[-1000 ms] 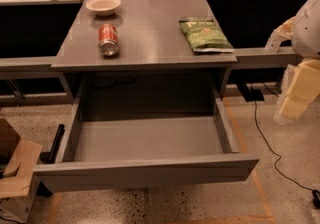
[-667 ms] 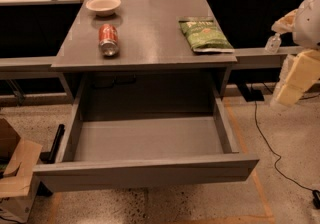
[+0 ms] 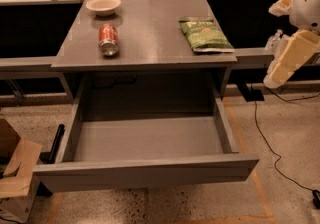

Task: Place green jalapeno chip bag into top drawer

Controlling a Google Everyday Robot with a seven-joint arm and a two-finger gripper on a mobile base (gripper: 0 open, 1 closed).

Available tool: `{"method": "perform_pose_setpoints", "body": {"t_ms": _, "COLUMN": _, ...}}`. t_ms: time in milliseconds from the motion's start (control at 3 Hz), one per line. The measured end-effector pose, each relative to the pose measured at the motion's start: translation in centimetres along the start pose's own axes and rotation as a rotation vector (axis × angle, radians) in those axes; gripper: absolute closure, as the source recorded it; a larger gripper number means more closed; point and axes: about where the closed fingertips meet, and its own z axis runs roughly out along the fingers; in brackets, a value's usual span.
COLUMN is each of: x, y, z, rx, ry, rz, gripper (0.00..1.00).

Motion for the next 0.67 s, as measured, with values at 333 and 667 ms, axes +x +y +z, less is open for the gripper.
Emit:
{"method": "perform_pose_setpoints", "body": {"t_ms": 333, "x": -1.4, "y": 0.0, "z": 2.0, "rx": -0.012, "ry": -0.050, "rz": -0.011, "gripper": 0.00}}
{"method": "perform_pose_setpoints", "body": {"t_ms": 667, "x": -4.3, "y": -1.7, "z": 5.3, "rx": -0.012, "ry": -0.146, "rz": -0.040, "gripper": 0.00}}
